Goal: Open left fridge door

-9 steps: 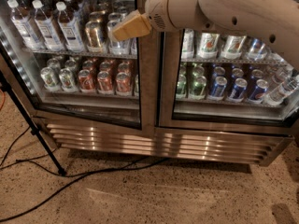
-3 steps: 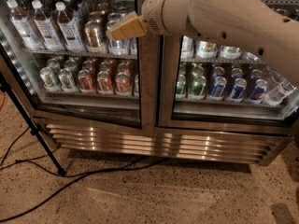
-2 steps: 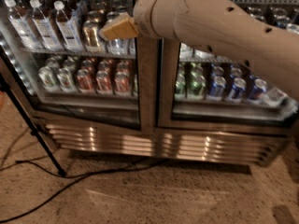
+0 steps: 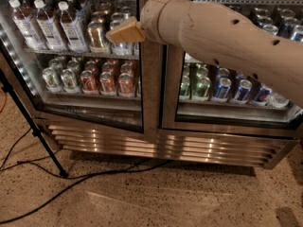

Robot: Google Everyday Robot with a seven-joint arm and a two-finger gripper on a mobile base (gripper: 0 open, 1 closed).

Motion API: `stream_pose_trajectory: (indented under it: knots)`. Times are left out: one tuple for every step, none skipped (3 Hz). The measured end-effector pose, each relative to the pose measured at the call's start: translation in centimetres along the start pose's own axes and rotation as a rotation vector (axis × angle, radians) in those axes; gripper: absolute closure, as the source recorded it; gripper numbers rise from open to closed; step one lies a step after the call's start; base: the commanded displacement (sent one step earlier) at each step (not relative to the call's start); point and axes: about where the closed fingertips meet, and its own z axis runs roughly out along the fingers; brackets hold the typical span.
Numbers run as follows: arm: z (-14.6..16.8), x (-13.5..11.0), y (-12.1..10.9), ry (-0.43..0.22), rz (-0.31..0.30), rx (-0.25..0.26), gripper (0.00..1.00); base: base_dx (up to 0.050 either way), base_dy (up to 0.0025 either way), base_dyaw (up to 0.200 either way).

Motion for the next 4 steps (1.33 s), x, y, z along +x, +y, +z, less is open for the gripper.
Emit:
stream_pose_trajectory:
  knots:
    - [0.5, -0.4, 0.59, 0.0, 0.0, 0.0, 0.0, 0.0, 0.0, 0.0]
    - [0.52, -0.41, 0.59, 0.0, 0.0, 0.0, 0.0, 0.0, 0.0, 0.0]
    - [0.73, -0.52, 0.74, 0.0, 0.0, 0.0, 0.0, 0.0, 0.0, 0.0]
    - [0.86, -0.59, 0.86, 0.0, 0.0, 0.0, 0.0, 0.0, 0.0, 0.0]
